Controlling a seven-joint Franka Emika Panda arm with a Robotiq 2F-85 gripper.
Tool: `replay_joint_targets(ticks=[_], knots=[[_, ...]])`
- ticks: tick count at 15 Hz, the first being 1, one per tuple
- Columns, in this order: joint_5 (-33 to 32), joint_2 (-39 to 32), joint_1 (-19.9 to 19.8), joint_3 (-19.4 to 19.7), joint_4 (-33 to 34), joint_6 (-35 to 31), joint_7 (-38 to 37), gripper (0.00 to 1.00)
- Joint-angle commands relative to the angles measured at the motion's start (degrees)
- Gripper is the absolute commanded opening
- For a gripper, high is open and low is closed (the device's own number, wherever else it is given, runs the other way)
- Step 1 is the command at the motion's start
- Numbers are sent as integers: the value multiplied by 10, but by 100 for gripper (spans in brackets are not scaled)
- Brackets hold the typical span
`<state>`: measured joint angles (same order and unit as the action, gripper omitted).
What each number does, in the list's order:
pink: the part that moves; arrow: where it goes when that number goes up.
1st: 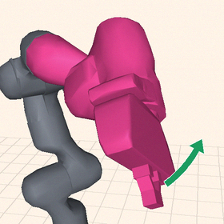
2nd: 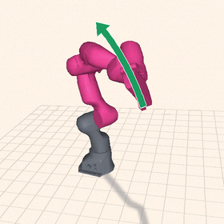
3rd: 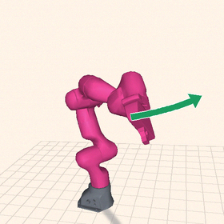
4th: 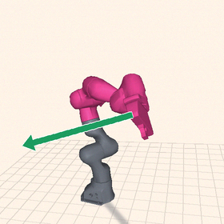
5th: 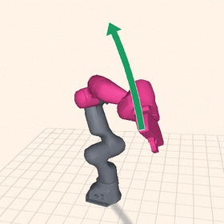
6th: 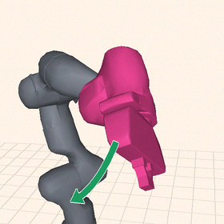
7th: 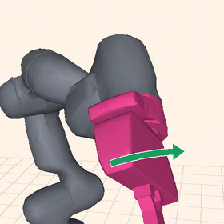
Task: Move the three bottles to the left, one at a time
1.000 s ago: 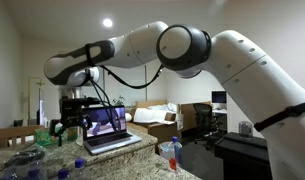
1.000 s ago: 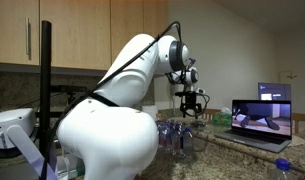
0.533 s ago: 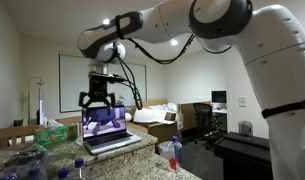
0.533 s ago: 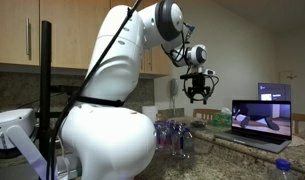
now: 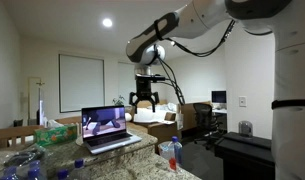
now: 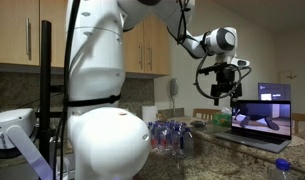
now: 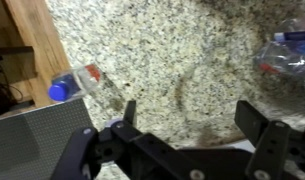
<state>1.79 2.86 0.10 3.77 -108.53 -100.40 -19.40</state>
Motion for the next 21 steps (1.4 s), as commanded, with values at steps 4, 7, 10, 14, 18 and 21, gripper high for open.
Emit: replay_joint_targets(ticks=[4,7,10,14,18,21], knots=[[-27,38,-87,56,-110,-47,-4,100],[0,15,-103,70,-132,-81,-16,100],[37,-12,-105,73,-150,-148,-30,100],[57,-65,-105,76,-122,-164,-16,100],[47,-89,-112,79,-67,-77,93,100],[7,-94,-116,83,-15,18,162,100]])
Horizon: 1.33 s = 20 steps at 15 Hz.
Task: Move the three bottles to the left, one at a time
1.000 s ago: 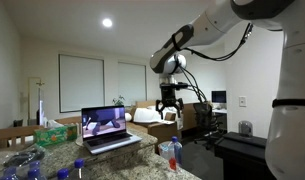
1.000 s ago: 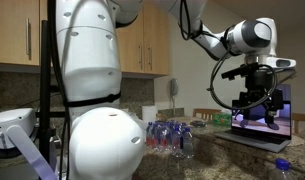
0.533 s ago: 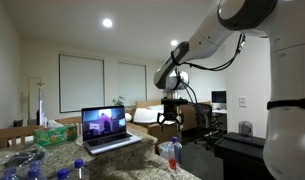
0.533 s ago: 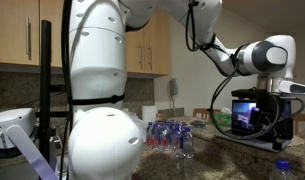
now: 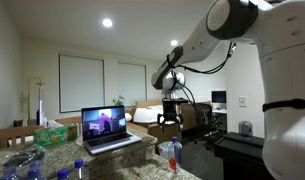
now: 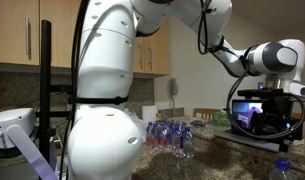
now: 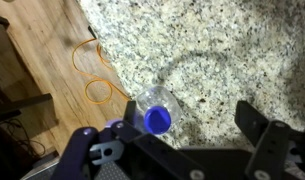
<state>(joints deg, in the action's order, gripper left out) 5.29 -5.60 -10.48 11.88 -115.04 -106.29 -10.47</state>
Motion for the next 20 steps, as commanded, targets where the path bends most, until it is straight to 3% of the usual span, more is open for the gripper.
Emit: replay_joint_targets(ticks=[1,4,6,13,16,17,18,20], knots=[[-47,-10,-10,3,63,102,92,100],[-118,-15,-6,0,73,123,134,100],[-159,-6,-1,-5,43,81,138,100],[-189,47,16,-26,-129,-216,128,100],[-173,53,17,-28,-164,-281,142,100],[-165,57,17,-29,-171,-284,148,77],[-161,61,17,-29,-178,-285,153,95],[-162,68,17,-29,-186,-279,150,98]])
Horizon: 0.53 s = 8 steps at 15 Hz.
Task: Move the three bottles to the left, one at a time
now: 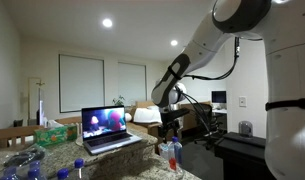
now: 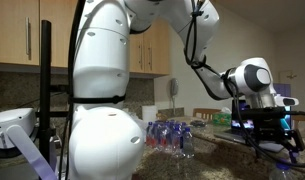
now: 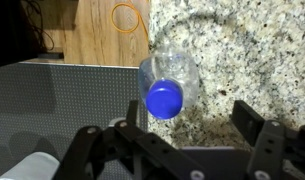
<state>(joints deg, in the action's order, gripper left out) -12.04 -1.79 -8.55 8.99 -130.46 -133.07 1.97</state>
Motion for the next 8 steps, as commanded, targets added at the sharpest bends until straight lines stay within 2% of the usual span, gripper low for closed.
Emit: replay_joint_targets(ticks=[1,3,4,8], knots=[[10,32,-2,0,-33,-10,22,100],[10,33,0,-1,-33,-9,15,100],[11,32,0,-2,-31,-7,16,78],[16,23,2,-7,-20,2,18,53]])
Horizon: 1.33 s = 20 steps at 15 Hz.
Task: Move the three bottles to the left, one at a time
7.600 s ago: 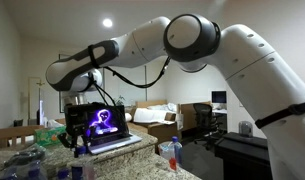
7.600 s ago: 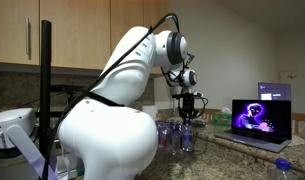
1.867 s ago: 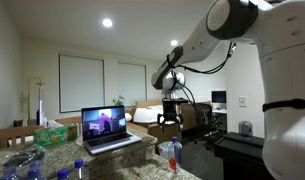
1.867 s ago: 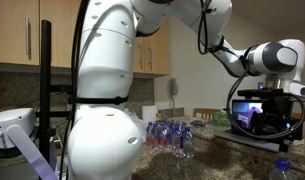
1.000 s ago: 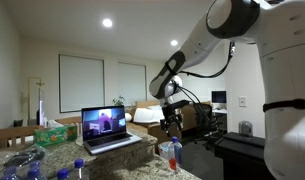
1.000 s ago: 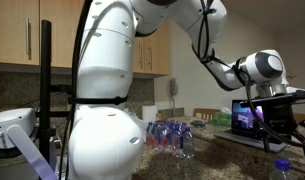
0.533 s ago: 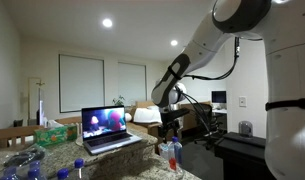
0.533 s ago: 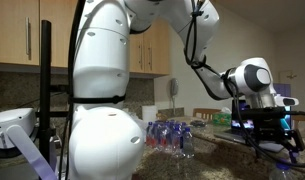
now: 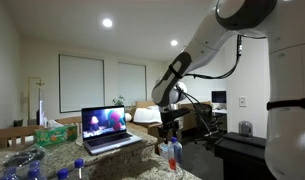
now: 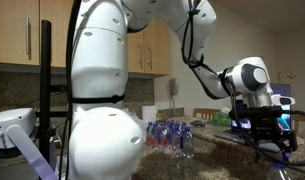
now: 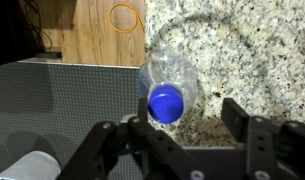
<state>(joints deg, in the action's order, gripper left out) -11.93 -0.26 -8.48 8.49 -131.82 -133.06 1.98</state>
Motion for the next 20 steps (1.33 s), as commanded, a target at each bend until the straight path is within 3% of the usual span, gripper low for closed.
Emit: replay_joint_targets(ticks=[1,6,7,16,20], knots=[[17,6,1,-2,-5,5,18,47],[19,5,3,-3,-3,12,14,13],[19,6,3,-3,-2,13,13,10],[26,36,22,-22,24,56,31,14],[27,63,55,-52,79,148,59,14]])
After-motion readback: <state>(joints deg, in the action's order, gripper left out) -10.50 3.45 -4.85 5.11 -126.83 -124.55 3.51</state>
